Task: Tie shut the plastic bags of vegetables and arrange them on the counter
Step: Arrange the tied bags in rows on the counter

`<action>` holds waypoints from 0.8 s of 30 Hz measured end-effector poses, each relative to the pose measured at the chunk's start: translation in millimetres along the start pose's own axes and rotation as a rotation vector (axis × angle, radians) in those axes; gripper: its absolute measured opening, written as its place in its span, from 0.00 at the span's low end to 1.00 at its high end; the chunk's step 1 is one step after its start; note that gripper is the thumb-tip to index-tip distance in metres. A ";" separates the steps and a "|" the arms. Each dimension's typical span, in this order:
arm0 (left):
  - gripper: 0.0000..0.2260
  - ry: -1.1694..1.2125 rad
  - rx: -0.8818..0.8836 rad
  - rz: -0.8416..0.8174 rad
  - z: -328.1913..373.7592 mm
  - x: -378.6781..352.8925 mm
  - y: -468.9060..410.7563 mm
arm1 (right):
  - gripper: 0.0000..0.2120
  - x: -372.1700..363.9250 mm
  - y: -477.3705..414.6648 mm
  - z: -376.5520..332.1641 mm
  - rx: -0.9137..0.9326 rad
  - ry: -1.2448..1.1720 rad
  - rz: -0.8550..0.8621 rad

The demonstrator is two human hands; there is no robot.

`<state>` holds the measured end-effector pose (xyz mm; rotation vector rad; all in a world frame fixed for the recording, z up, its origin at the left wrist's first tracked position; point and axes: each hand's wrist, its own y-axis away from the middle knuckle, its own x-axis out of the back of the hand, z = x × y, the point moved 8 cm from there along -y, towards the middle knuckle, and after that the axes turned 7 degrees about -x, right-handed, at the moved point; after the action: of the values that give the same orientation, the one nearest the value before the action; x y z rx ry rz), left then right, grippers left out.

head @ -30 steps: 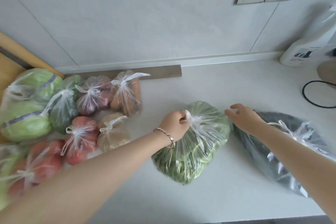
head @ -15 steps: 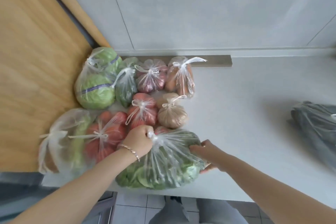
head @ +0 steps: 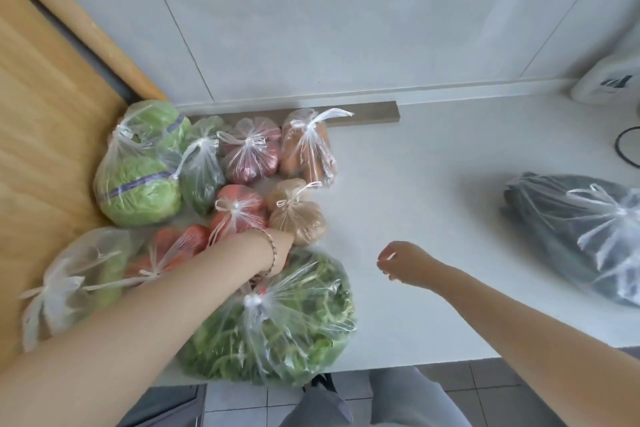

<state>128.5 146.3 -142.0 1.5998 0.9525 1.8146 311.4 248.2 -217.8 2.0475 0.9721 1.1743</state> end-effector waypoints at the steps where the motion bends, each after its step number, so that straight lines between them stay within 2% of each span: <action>1: 0.16 -0.009 -0.018 0.096 5.8 20.6 -9.4 | 0.03 22.7 -1.5 3.0 0.017 0.023 0.084; 4: 0.14 0.030 -0.102 0.368 46.5 82.9 -46.6 | 0.05 111.8 4.9 25.0 0.043 0.140 0.322; 7: 0.15 0.036 -0.152 0.392 92.9 110.7 -80.0 | 0.09 195.0 11.0 56.1 0.046 0.317 0.517; 8: 0.14 0.023 -0.169 0.390 114.6 121.2 -93.2 | 0.13 225.3 14.0 73.5 0.012 0.416 0.589; 11: 0.13 0.044 -0.194 0.366 156.8 135.5 -120.0 | 0.32 279.5 9.2 128.8 -0.234 0.733 0.632; 13: 0.12 0.072 -0.192 0.338 178.2 143.1 -136.9 | 0.39 303.0 0.7 169.9 -0.415 0.815 0.570; 15: 0.11 0.122 -0.190 0.334 190.1 149.3 -147.8 | 0.31 311.8 -13.2 203.1 -0.476 0.721 0.488; 18: 0.09 0.209 -0.178 0.341 192.4 154.1 -160.4 | 0.14 312.3 -27.0 211.8 -0.344 0.503 0.468; 20: 0.08 0.288 -0.149 0.352 185.1 154.6 -167.1 | 0.12 317.8 -31.5 207.2 -0.257 0.453 0.506; 24: 0.10 0.393 -0.060 0.375 156.3 148.6 -168.1 | 0.15 330.7 -27.4 205.9 -0.220 0.205 0.490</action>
<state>249.9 388.8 -177.3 1.4874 0.7833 2.4567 600.5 507.5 -176.7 2.0708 0.4029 1.6865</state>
